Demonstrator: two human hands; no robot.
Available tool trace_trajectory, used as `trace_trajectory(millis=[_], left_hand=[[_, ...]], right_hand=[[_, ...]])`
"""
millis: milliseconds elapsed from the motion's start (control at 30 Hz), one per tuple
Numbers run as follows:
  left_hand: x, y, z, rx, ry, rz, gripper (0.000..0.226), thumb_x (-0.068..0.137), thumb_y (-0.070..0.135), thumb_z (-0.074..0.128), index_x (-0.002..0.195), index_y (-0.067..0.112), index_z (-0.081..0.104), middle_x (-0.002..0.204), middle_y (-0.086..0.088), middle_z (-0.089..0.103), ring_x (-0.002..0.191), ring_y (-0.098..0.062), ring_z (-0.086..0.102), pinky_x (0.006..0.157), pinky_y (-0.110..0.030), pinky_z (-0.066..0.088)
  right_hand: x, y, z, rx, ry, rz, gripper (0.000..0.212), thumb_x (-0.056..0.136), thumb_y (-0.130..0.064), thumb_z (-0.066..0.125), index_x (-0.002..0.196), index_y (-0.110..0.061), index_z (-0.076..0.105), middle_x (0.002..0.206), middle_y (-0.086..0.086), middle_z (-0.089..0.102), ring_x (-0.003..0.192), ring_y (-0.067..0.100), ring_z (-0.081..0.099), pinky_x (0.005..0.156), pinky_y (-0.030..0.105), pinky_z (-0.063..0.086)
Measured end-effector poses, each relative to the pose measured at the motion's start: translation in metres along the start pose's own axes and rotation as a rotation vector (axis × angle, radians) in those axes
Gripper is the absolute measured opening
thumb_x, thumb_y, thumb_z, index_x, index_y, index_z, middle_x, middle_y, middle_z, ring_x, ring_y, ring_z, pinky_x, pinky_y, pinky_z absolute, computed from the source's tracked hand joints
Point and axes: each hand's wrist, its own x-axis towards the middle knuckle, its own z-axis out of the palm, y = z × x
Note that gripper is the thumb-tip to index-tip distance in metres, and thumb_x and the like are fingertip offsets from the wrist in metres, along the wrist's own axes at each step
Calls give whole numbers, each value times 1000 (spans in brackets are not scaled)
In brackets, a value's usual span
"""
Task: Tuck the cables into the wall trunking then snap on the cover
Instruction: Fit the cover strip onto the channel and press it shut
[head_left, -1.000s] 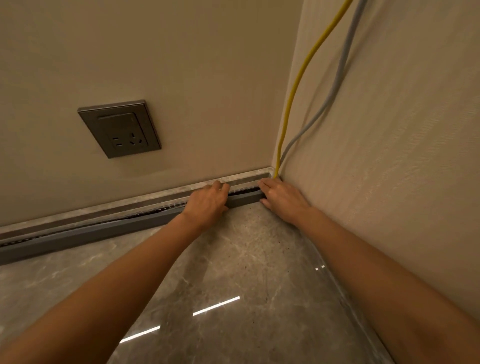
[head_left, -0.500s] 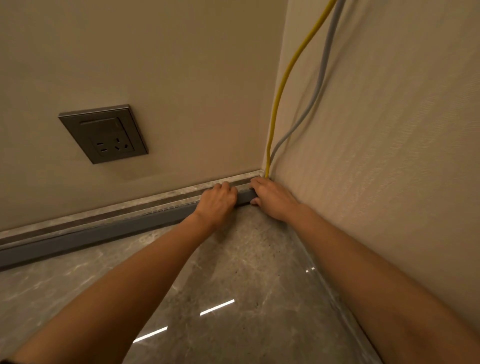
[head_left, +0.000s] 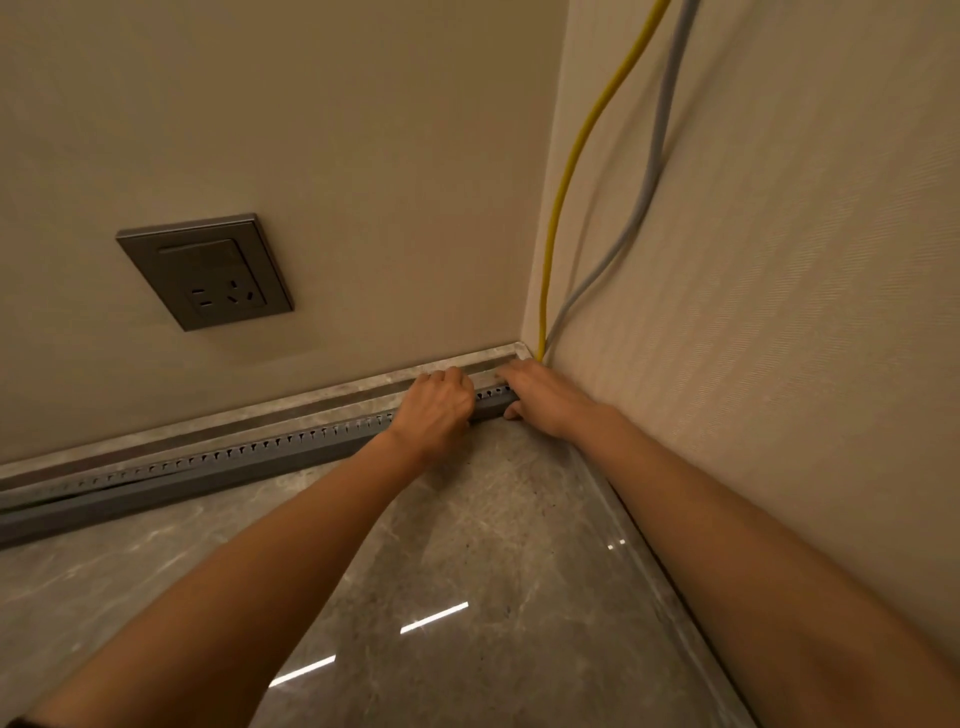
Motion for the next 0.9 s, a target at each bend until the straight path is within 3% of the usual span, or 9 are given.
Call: trace_trajectory(millis=[133, 333, 467, 900], left_hand=[[-3, 0, -1, -81, 19, -11, 33, 94, 18, 47, 122, -1, 46, 127, -19, 52, 114, -33, 52, 92, -38, 44], [0, -13, -2, -415, 59, -172, 39, 86, 28, 61, 115, 2, 54, 121, -17, 57, 109, -33, 54, 86, -39, 46], [5, -11, 1, -375, -85, -118, 32, 91, 25, 52, 116, 5, 56, 123, -17, 57, 111, -34, 54, 88, -40, 46], [1, -3, 7, -303, 14, -79, 28, 95, 18, 46, 110, -1, 59, 119, -19, 56, 108, -34, 53, 84, -41, 45]], right_hand=[[7, 3, 1, 27, -28, 13, 33, 85, -14, 66, 112, 3, 61, 122, 20, 54, 112, 32, 53, 95, 37, 44], [8, 3, 2, 28, 4, 0, 29, 84, -14, 67, 107, 3, 64, 117, 18, 58, 107, 31, 55, 91, 35, 46], [6, 2, 3, 8, 38, 1, 30, 83, -15, 68, 108, 1, 64, 117, 17, 60, 108, 30, 56, 90, 35, 46], [7, 1, 2, 63, 47, 50, 24, 81, -12, 70, 101, -1, 69, 109, 18, 65, 100, 30, 60, 78, 29, 44]])
